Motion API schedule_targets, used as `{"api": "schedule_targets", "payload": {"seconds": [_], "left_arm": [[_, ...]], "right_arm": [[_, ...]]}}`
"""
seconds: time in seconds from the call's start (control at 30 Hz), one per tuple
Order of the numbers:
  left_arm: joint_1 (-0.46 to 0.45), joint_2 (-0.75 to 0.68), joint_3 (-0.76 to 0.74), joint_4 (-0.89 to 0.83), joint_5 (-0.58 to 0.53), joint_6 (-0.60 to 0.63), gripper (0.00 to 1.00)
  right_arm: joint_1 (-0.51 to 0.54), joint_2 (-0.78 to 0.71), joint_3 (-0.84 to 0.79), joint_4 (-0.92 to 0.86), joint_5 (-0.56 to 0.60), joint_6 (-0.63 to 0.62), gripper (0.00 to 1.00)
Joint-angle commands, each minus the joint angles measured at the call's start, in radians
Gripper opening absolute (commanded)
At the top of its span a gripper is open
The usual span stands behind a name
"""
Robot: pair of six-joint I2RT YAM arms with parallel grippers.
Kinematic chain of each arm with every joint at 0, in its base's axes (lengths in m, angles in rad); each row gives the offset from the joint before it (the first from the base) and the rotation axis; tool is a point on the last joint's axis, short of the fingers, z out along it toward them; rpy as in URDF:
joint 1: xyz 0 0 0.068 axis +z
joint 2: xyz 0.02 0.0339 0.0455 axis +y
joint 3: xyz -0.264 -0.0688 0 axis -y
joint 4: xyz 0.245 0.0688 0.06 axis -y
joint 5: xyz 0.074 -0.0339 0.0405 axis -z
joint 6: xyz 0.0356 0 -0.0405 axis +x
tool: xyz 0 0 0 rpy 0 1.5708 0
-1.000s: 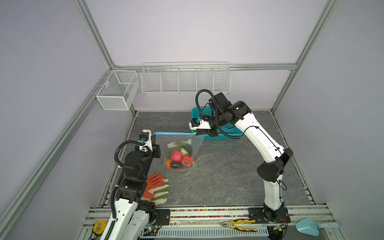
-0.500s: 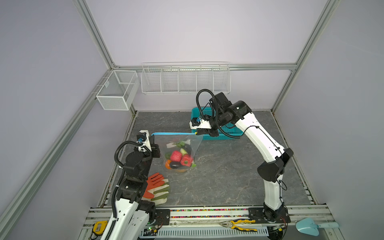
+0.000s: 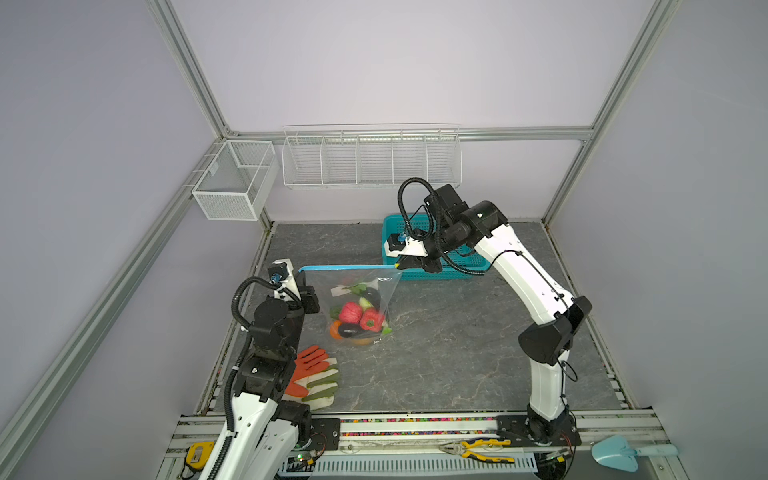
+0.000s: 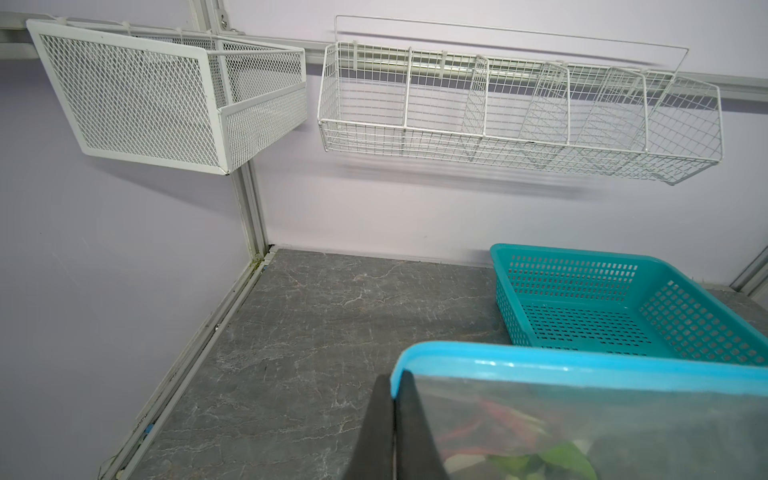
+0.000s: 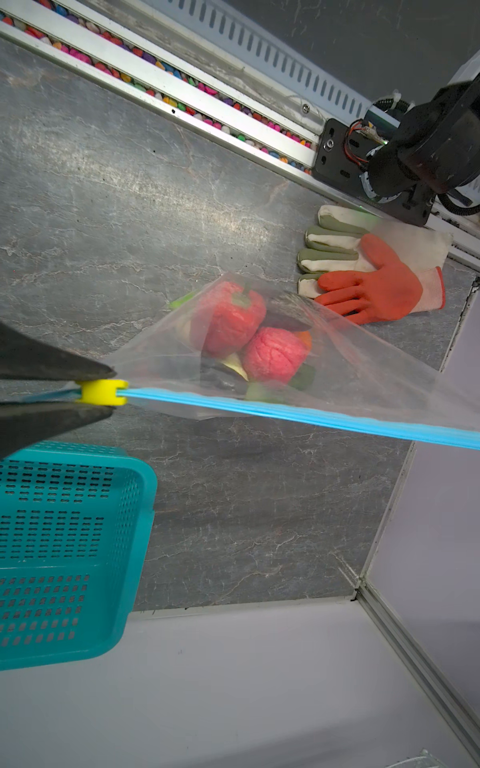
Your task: Place the food in the zip-top bag and seal the zipper
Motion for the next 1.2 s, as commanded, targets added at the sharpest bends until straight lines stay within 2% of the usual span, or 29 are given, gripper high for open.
{"api": "schedule_targets", "payload": {"seconds": [0.0,0.43,0.53,0.73,0.83,1.17], "left_arm": [[0.011,-0.007,0.04,-0.018,-0.09,-0.024,0.0],[0.011,-0.019,0.053,-0.067,-0.102,-0.002,0.0],[0.011,-0.005,0.058,-0.054,-0.062,-0.011,0.0],[0.011,0.04,0.116,-0.031,-0.003,-0.02,0.0],[0.012,0.045,0.138,-0.045,0.05,-0.026,0.0],[0.012,0.02,0.188,-0.104,0.121,-0.027,0.0]], "right_arm": [[-0.025,-0.048,-0.016,-0.054,0.026,0.011,0.06],[-0.039,-0.048,-0.024,-0.045,0.001,0.035,0.06],[-0.038,-0.057,-0.029,-0.046,-0.013,0.047,0.06],[-0.046,-0.123,-0.14,0.111,0.038,0.106,0.06],[-0.044,-0.118,-0.117,0.095,0.035,0.122,0.06],[-0.002,-0.178,-0.144,0.092,0.05,0.191,0.06]]}}
